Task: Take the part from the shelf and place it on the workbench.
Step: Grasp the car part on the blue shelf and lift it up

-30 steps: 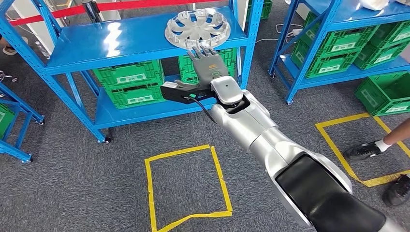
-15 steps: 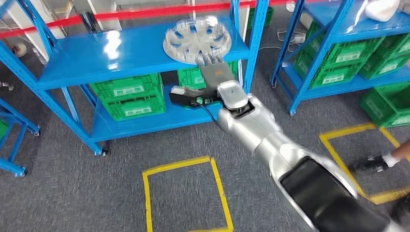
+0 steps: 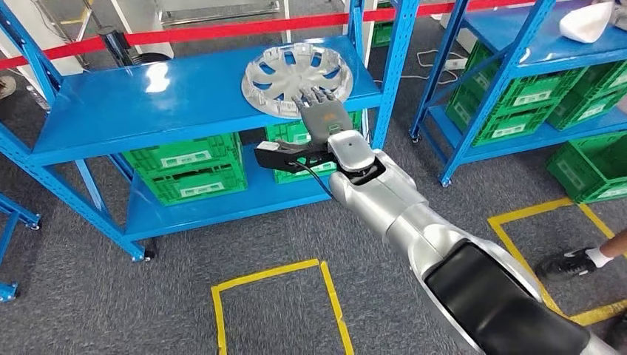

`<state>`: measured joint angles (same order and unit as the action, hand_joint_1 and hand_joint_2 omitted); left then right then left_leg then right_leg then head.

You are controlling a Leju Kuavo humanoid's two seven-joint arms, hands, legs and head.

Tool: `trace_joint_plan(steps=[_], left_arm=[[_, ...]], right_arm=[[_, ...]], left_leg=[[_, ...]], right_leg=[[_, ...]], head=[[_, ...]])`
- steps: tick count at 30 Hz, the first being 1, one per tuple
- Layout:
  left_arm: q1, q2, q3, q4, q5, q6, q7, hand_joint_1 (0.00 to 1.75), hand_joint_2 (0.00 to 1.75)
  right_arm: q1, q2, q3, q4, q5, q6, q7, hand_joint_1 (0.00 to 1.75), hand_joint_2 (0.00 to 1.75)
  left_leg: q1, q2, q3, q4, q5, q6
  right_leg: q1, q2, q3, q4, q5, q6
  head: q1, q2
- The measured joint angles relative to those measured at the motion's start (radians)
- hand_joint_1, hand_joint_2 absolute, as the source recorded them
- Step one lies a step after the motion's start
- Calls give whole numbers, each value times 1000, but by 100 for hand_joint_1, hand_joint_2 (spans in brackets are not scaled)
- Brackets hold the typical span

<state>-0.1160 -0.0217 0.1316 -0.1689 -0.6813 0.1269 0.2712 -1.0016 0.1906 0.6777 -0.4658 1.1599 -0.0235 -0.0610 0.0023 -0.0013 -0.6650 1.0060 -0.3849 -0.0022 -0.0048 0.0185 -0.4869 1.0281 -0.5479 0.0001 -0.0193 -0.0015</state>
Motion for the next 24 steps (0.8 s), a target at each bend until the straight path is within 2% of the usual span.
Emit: trace_joint_plan(steps=[1,3,5,6,7,8,9,11,12,13,15,16,17,19,21,22,23,24], left_arm=[[-1,0,0,-1,0,0,0,0,0],[-4,0,0,-2,0,0,0,0,0],[-6,1,1,-2,0,0,0,0,0],[-5,0,1,-2,0,0,0,0,0],[-4,0,1,-2,0,0,0,0,0],[-2,0,1,-2,0,0,0,0,0],[0,-1,1,-2,0,0,-1,0,0],[0,-4,1,-1,-1,0,-2,0,0],[-2,-6,1,-1,-1,-1,-3,0,0],[-4,-6,1,-1,-2,-1,-3,0,0],[-6,-6,1,-3,-6,-2,-2,0,0],[-6,-6,1,-4,-8,-2,-2,0,0],[-8,-6,2,-4,-10,-2,-2,0,0],[-12,-7,2,-4,-12,-1,-2,0,0],[-12,-7,2,-4,-14,-1,-2,0,0],[-10,-6,2,-4,-15,-1,-2,0,0],[-8,-6,2,-4,-15,-1,-2,0,0],[-7,-6,2,-4,-16,-1,-2,0,0]], right_arm=[[-5,0,1,-1,-1,1,2,0,0],[-9,0,5,-1,-2,4,7,0,0],[-5,0,9,1,-4,4,9,0,0],[-1,-1,12,2,-5,4,9,0,0],[2,-2,13,4,-5,3,10,0,0],[4,-3,14,5,-5,3,10,0,0],[5,-5,15,5,-6,3,10,0,0],[6,-8,18,9,-6,5,10,0,0],[7,-10,20,11,-6,6,10,0,0],[8,-10,21,12,-6,7,11,0,0],[4,-10,23,11,-9,9,14,0,0],[1,-9,23,11,-12,8,16,0,0],[-2,-8,24,10,-15,9,16,0,0],[-4,-7,27,10,-17,9,17,0,0],[-2,-7,29,10,-17,11,18,0,0],[-1,-7,30,10,-17,12,19,0,0],[0,-7,32,10,-17,12,19,0,0],[0,-7,33,10,-17,13,19,0,0]], left_leg=[[2,0,13,-4,-8,7],[3,-3,39,-8,-26,17],[3,-6,64,-8,-50,21],[3,-9,80,-8,-63,22],[2,-11,98,-8,-78,21],[0,-13,117,-8,-93,20],[-1,-14,133,-8,-108,18],[-5,-15,160,-5,-138,13],[-6,-17,167,-6,-152,9],[-7,-18,177,-2,-159,3],[-8,-19,184,16,-159,-7],[-8,-17,179,45,-153,-13],[-7,-14,159,86,-154,-18],[-3,-9,85,199,-187,-29],[2,-7,8,272,-248,-36],[4,-5,-15,269,-263,-39],[5,-4,-24,239,-254,-42],[6,-3,-23,184,-212,-44]], right_leg=[[0,-3,-18,39,9,4],[-1,-9,-96,157,6,11],[-1,-11,-187,256,-50,15],[0,-11,-219,271,-79,15],[0,-11,-238,258,-93,14],[2,-11,-245,219,-80,10],[5,-12,-242,159,-31,4],[13,-12,-233,36,110,-11],[17,-12,-228,0,161,-17],[19,-10,-223,-17,184,-22],[16,-7,-198,-22,172,-34],[12,-6,-182,-25,163,-42],[9,-6,-165,-26,153,-47],[6,-6,-135,-27,128,-52],[4,-4,-105,-27,101,-51],[3,-3,-89,-26,87,-49],[1,-2,-70,-26,72,-47],[-1,-1,-50,-26,56,-44]], head=[[2,0],[3,0],[3,0],[3,0],[3,0],[4,0],[4,0],[2,0],[1,0],[-1,0],[-1,0],[-3,0],[-4,0],[-9,0],[-9,0],[-9,0],[-9,0],[-9,0]])
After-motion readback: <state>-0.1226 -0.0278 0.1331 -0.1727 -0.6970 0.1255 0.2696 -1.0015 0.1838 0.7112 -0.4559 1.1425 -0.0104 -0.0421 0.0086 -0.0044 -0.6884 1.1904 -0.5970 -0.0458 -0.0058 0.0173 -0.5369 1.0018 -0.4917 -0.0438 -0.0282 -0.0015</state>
